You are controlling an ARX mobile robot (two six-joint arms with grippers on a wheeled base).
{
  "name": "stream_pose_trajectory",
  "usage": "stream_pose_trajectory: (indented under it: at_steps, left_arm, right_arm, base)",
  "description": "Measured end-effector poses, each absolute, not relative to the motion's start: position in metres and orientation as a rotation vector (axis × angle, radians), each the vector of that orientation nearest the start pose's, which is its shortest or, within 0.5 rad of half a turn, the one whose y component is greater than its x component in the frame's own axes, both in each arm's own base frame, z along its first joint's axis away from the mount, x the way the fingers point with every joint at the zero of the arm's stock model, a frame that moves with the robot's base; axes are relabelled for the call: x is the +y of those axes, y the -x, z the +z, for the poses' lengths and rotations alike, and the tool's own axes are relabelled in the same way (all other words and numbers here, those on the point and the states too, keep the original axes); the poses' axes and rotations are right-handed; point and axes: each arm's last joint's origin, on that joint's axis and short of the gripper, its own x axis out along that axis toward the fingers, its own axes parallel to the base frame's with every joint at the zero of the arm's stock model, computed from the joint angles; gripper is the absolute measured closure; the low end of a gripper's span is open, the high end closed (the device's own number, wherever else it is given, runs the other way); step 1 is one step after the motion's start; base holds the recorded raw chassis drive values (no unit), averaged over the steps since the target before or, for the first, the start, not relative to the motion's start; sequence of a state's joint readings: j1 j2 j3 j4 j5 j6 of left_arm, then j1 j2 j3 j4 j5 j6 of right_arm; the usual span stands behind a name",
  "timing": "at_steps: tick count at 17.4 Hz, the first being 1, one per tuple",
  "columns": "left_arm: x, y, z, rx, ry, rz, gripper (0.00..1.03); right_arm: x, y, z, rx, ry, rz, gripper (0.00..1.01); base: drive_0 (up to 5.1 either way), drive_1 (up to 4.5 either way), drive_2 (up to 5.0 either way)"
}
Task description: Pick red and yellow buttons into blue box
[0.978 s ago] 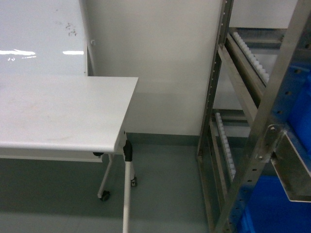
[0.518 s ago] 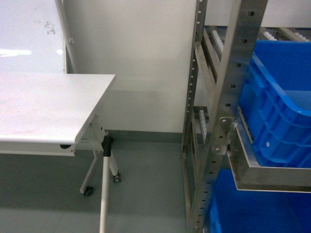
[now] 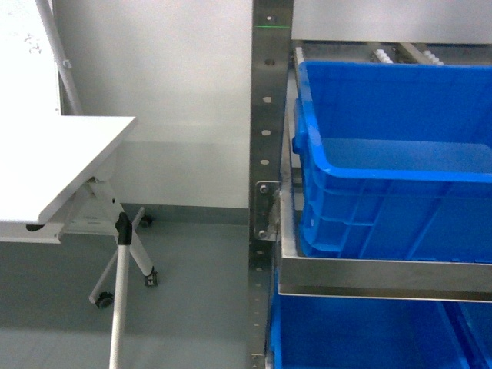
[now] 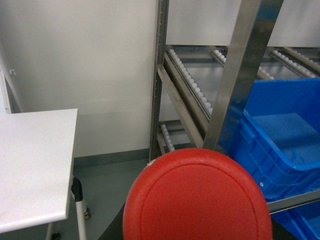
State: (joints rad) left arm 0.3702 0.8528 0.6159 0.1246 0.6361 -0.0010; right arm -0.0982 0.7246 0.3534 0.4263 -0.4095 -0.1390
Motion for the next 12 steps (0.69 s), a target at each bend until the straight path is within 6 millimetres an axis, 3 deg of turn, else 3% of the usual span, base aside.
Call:
stream_pose_trajectory:
  at_steps: [12]
  left_arm:
    - [0.0523,-0.1822,0.2931,0.098,0.055,-0.266,0.79]
  right_arm:
    - [-0.0049,-0.1669,0.2506,-0.074,0.151,0.306,0.66]
  base:
    - [5.0,-2.39,-2.4]
